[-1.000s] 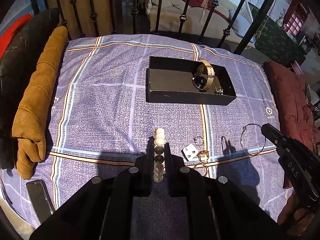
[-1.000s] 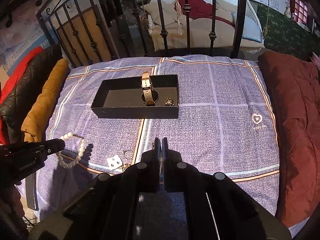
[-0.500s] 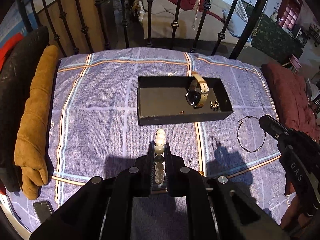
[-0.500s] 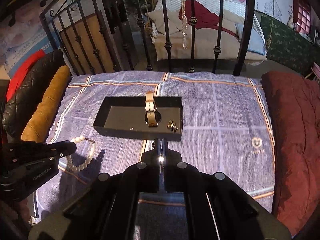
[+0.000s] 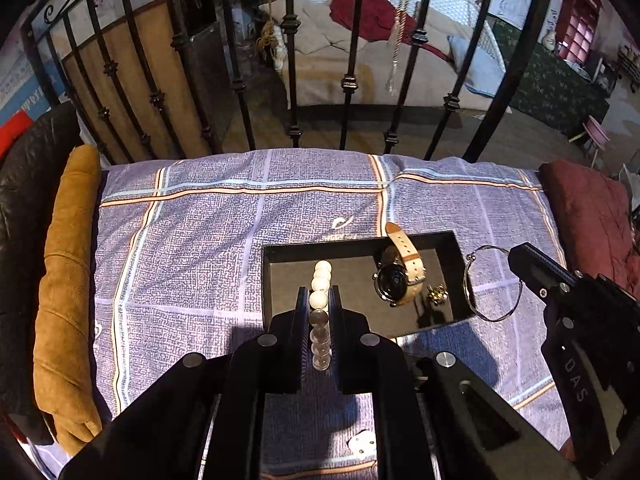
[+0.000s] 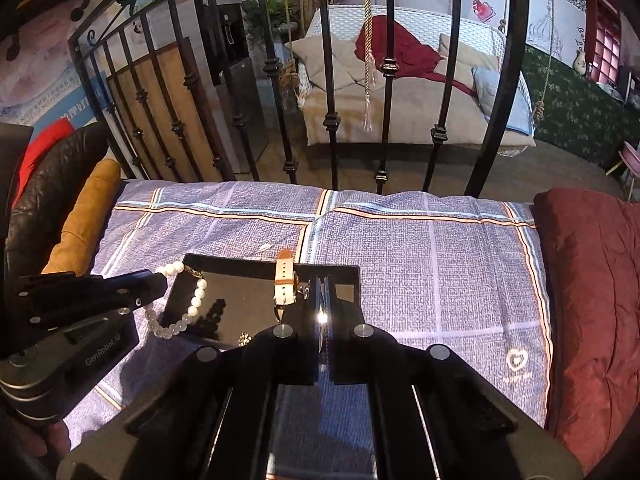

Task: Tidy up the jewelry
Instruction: 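Carry the pearl bracelet into the black box and release it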

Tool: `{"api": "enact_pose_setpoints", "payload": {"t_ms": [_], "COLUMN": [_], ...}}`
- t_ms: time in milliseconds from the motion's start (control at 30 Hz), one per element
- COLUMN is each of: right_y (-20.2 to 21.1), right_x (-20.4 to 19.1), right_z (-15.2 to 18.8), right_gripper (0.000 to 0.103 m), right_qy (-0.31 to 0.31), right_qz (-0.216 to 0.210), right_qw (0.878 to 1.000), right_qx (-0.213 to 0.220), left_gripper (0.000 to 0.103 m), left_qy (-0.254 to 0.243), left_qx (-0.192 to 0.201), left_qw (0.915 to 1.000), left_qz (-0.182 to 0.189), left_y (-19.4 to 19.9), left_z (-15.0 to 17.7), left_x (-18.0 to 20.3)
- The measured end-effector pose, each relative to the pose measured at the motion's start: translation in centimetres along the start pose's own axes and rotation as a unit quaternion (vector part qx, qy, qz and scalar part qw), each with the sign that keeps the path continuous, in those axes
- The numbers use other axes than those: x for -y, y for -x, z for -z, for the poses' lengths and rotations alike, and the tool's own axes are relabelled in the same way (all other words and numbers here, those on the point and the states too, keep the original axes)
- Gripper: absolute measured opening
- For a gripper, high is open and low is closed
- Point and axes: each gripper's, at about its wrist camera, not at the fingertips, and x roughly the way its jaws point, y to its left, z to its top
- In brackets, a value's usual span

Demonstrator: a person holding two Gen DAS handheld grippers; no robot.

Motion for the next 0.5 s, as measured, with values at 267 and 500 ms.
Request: {"api": "enact_pose_setpoints", "payload": {"t_ms": [267, 500], "right_y": [-3.6, -3.6], "right_x": [-0.4, 0.4], "right_z": [-0.4, 0.0], "right_gripper": [0.003, 0.007], "right_qy": [0.017, 0.005], "right_qz": [0.011, 0.012], "right_qw": [0.999, 0.999], "right_qx": [-0.03, -0.043], "left_gripper": [0.037, 0.065], "left_qy": [0.008, -0.001], "left_qx": [-0.023, -0.027], "left_qw": [0.9997, 0.9993], "left_qz": [-0.007, -0.026], "left_y": [-3.5, -3.5], "left_z": [-0.7, -0.2], "left_x": [-0.3, -0.6]}}
